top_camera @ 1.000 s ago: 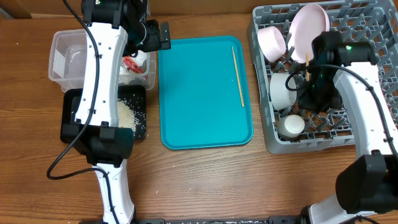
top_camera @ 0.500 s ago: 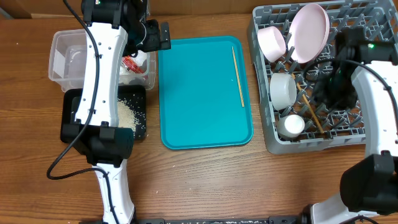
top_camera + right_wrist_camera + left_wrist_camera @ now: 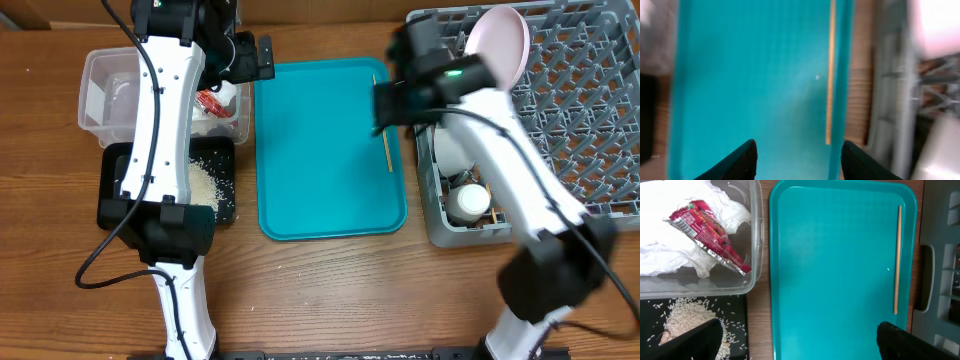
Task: Sort waste into correct bins and load items into the dishwasher
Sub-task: 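Grasp the second wooden chopstick on the teal tray with the right gripper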
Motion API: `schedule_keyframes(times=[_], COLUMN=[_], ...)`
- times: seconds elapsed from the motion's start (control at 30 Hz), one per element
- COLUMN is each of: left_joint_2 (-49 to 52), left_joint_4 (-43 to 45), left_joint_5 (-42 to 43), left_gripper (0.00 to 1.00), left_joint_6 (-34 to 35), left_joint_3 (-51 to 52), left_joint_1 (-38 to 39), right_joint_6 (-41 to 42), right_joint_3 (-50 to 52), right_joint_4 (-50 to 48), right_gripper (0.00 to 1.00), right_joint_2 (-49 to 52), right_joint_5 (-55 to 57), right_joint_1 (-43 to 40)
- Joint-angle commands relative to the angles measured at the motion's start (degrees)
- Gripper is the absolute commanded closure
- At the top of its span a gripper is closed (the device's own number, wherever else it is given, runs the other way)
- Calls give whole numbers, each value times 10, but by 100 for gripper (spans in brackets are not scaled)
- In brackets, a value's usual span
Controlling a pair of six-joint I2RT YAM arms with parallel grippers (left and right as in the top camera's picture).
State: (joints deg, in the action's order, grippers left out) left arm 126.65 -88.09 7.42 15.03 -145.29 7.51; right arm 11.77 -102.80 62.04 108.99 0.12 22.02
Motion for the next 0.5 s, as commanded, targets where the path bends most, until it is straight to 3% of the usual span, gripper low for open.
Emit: schedule_keyframes(times=[0.0,0.47], left_joint_2=[-4,-4], left_joint_4=[1,1], left_joint_5=[-4,-4], left_gripper=[0,0], left_joint_6=[0,0], left_joint_3=[-11,-11], left_joint_1=[4,4], right_joint_6=[-20,-45], right_joint_3=[-7,-7], right_joint_4=[-5,-2], right_gripper=[44,44], right_joint_2=[65,221], right_joint_5=[55,63], right_joint_1=[15,14])
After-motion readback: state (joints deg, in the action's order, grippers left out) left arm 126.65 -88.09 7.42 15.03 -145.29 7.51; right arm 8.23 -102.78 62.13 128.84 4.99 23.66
